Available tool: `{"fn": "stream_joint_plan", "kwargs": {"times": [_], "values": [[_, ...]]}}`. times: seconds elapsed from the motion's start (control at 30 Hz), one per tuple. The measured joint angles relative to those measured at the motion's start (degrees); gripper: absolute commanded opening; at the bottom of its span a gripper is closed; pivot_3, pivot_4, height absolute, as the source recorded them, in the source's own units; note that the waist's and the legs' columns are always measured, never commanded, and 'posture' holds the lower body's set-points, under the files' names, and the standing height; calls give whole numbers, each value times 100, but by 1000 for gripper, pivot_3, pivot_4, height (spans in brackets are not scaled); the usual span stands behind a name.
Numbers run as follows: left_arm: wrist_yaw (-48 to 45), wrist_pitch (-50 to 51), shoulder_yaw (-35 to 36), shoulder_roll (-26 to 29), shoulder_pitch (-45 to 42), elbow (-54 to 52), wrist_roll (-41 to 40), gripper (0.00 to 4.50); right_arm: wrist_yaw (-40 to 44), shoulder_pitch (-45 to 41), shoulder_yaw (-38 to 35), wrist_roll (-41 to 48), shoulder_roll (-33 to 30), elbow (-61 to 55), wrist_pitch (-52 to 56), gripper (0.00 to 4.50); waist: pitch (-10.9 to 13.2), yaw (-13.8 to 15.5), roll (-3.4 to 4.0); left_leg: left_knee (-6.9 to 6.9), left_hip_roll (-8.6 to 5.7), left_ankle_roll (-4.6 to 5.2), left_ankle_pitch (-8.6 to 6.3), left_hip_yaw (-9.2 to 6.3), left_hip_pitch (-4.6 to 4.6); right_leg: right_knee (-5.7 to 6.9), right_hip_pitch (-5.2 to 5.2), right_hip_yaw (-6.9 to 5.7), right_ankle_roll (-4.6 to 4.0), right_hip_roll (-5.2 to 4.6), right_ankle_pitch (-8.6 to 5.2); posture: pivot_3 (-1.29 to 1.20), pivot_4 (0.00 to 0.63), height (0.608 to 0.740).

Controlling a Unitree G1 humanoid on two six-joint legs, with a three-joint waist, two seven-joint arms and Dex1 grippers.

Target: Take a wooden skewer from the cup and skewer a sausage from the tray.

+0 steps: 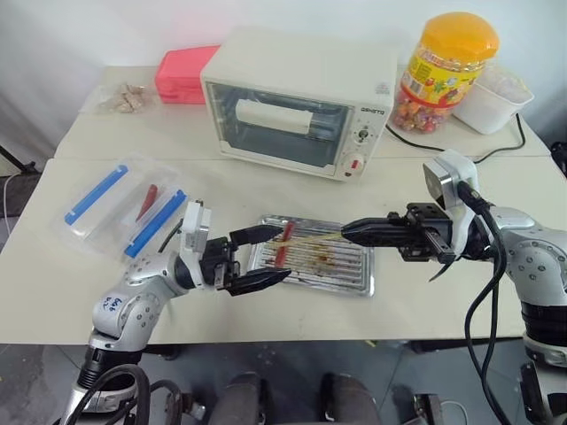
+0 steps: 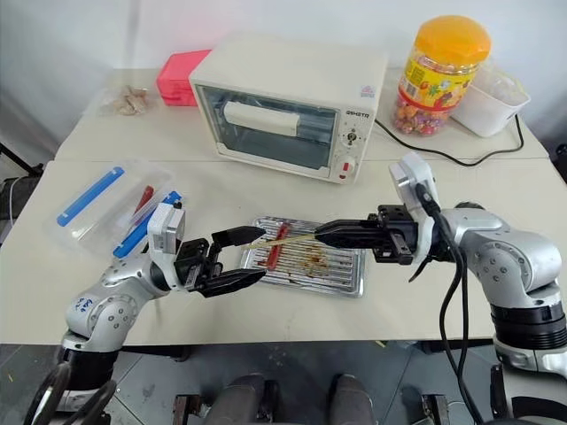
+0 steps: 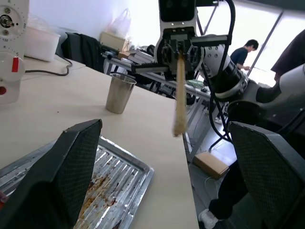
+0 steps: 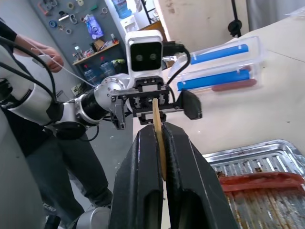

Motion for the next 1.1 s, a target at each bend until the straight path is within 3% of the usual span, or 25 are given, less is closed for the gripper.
{"fn": "stream_joint_plan", "kwargs": {"times": [0.27, 0.3, 0.37, 0.77, 0.97, 1.1], "values": [[-10, 342, -14, 68, 69, -220, -301, 4500, -105, 79, 54, 34, 137, -94, 103, 19, 0, 1, 0, 0, -1, 0, 0, 1, 2, 0, 1, 3, 0, 0, 0, 0, 150, 740], [-23, 342, -17, 68, 69, -221, -301, 4313, -111, 79, 65, 16, 144, -98, 102, 2, 0, 3, 0, 0, -2, 0, 0, 1, 2, 0, 1, 3, 0, 0, 0, 0, 150, 740], [-38, 341, -31, 68, 68, -220, -297, 3929, -102, 79, 138, -66, 143, -113, 88, 0, 0, 1, 0, 0, -2, 0, 0, 1, 2, 0, 1, 3, 0, 0, 0, 0, 150, 740], [-32, 336, -58, 44, 111, -233, -294, 157, -8, 113, 230, -254, 154, -136, 19, 0, 0, -1, 0, 0, -2, 0, 0, 2, 2, 0, 1, 3, 0, 0, 0, 0, 150, 740], [24, 353, -54, 48, 166, -304, -297, 28, -1, 119, 229, -231, 145, -135, 111, 0, 0, 1, 0, 0, -2, 0, 0, 1, 2, 0, 1, 3, 0, 0, 0, 0, 150, 740], [162, 473, 6, -53, 113, -325, -420, 0, -104, 143, 280, -328, -10, -145, 291, 1090, 1, 4, -2, 1, -1, 0, 0, 0, 2, -2, 3, 4, 0, -1, 0, 0, 150, 740]]}}
